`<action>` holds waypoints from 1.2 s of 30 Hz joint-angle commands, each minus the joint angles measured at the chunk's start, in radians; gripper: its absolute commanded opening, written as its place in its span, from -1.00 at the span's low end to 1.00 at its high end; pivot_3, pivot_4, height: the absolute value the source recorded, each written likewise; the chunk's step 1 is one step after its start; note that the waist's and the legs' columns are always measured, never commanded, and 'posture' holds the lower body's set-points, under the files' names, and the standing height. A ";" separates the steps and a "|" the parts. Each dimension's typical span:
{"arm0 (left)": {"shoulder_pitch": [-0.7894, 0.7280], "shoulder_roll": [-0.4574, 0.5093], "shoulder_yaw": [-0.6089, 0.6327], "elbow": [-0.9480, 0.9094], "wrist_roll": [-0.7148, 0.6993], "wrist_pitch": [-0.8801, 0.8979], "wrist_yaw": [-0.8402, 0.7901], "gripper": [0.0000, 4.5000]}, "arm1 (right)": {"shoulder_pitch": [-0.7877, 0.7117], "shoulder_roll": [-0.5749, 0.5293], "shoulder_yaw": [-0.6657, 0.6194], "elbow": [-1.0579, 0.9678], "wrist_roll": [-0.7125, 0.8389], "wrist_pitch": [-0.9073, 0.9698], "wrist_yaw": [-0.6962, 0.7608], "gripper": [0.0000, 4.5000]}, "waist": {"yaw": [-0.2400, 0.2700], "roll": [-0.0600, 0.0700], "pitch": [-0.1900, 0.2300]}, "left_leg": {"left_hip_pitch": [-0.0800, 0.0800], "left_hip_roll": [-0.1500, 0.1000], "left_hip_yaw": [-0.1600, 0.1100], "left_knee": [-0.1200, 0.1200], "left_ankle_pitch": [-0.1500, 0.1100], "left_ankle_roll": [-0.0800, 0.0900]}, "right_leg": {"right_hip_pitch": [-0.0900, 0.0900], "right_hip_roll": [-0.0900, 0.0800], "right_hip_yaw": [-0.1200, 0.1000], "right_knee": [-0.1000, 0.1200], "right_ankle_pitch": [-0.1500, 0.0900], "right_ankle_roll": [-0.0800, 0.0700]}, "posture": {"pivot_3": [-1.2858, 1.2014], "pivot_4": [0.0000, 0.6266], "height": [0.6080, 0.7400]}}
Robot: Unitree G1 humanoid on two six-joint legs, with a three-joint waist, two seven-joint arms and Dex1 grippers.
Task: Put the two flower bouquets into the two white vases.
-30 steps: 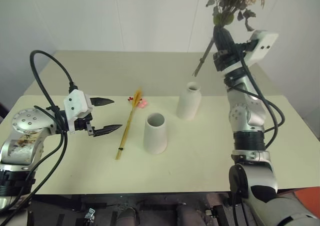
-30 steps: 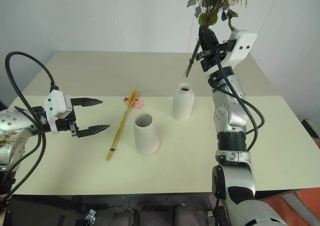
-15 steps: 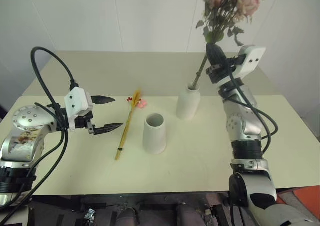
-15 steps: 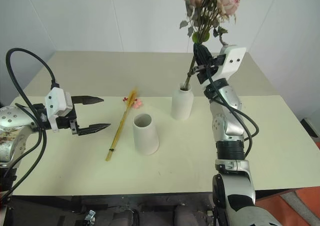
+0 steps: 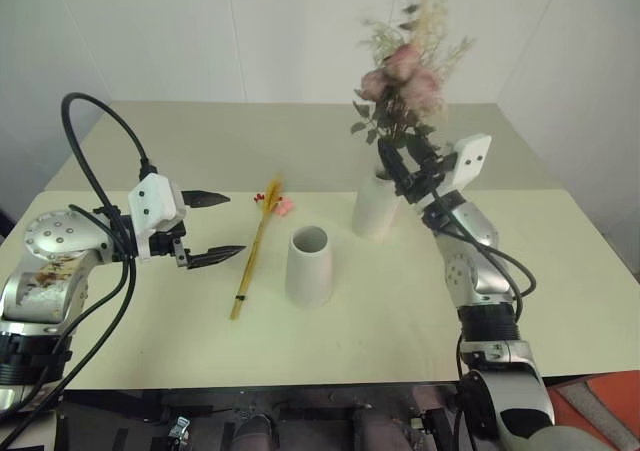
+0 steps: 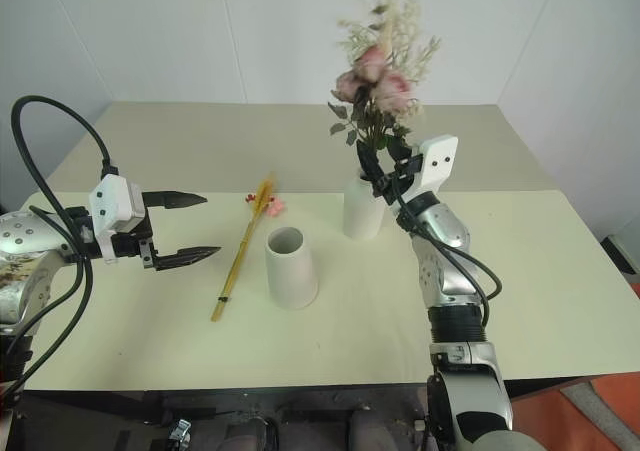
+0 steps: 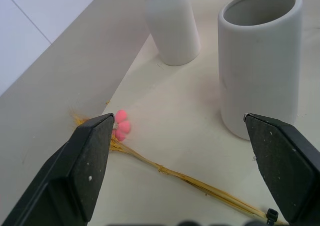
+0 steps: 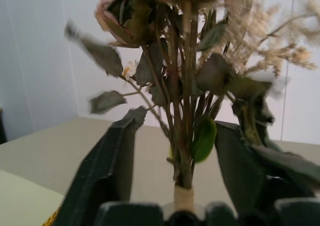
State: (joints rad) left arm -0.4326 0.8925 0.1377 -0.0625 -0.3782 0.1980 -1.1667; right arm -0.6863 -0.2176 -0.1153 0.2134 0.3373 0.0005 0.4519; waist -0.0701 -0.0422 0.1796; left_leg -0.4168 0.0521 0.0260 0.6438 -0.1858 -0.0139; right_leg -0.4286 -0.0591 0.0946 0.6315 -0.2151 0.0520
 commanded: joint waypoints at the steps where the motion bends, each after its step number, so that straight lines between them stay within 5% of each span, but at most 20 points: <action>1: -0.010 0.005 0.023 -0.013 -0.011 -0.008 0.009 1.00 | 0.040 -0.035 0.010 -0.113 -0.020 -0.002 0.014 0.86 | 0.001 0.000 0.000 | 0.000 0.000 0.000 0.000 0.000 0.000 | 0.000 0.000 0.000 0.000 0.000 0.000 | 0.03 -0.52 1.00; 2: -0.009 0.005 0.022 -0.013 -0.011 -0.008 0.009 1.00 | 0.061 -0.044 0.011 -0.136 -0.017 0.009 0.021 1.00 | 0.001 0.000 0.000 | 0.000 0.000 0.000 0.000 0.000 0.000 | 0.000 0.000 0.000 0.000 0.000 0.000 | 0.03 -0.52 1.00; 7: -0.020 -0.036 0.036 -0.001 -0.008 -0.006 0.079 1.00 | 0.150 -0.097 -0.006 -0.256 -0.003 0.075 0.011 1.00 | 0.004 0.000 0.000 | 0.000 0.000 0.000 0.000 0.000 0.000 | 0.000 0.000 0.000 0.000 0.000 0.001 | 0.03 -0.52 1.00; 14: -0.071 -0.166 0.059 -0.088 0.114 0.152 0.491 1.00 | 0.247 -0.304 -0.052 -0.457 -0.003 0.286 0.035 1.00 | 0.013 0.000 0.000 | 0.000 0.000 0.000 0.001 0.000 0.000 | 0.001 0.000 0.000 0.000 -0.001 0.002 | 0.03 -0.52 1.00; 17: -0.126 -0.190 0.042 -0.144 0.107 0.349 0.595 1.00 | 0.288 -0.424 -0.091 -0.519 0.002 0.369 0.063 1.00 | 0.024 -0.001 0.000 | 0.000 -0.001 0.000 0.001 0.000 0.000 | 0.001 0.000 0.000 -0.001 -0.001 0.002 | 0.03 -0.52 1.00; 25: -0.396 -0.200 -0.248 -0.019 0.148 0.969 0.651 1.00 | 0.491 -0.720 -0.291 -0.661 0.144 0.520 0.336 1.00 | 0.034 -0.002 0.000 | 0.002 -0.002 -0.002 0.002 0.000 0.000 | 0.005 0.000 -0.001 -0.002 -0.005 0.009 | 0.03 -0.52 1.00; 29: -0.502 -0.246 -0.333 0.077 0.119 1.104 0.609 1.00 | 0.593 -0.785 -0.386 -0.673 0.194 0.540 0.447 1.00 | 0.028 -0.002 0.000 | 0.001 -0.002 -0.003 0.001 0.000 0.000 | 0.004 0.000 -0.001 -0.002 -0.006 0.009 | 0.03 -0.52 1.00; 36: -0.635 -0.339 -0.405 0.300 0.128 1.173 0.593 1.00 | 0.651 -0.781 -0.437 -0.715 0.230 0.615 0.433 1.00 | 0.022 -0.002 0.000 | 0.002 -0.003 -0.005 0.001 0.000 0.000 | 0.004 0.001 -0.001 -0.001 -0.005 0.009 | 0.03 -0.52 1.00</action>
State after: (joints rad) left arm -1.0500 0.5520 -0.2490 0.2135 -0.2680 1.3727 -0.5709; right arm -0.0311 -1.0001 -0.5053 -0.4615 0.5391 0.6027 0.8991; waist -0.0485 -0.0445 0.1797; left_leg -0.4146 0.0491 0.0211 0.6450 -0.1859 -0.0141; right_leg -0.4246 -0.0586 0.0941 0.6301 -0.2205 0.0606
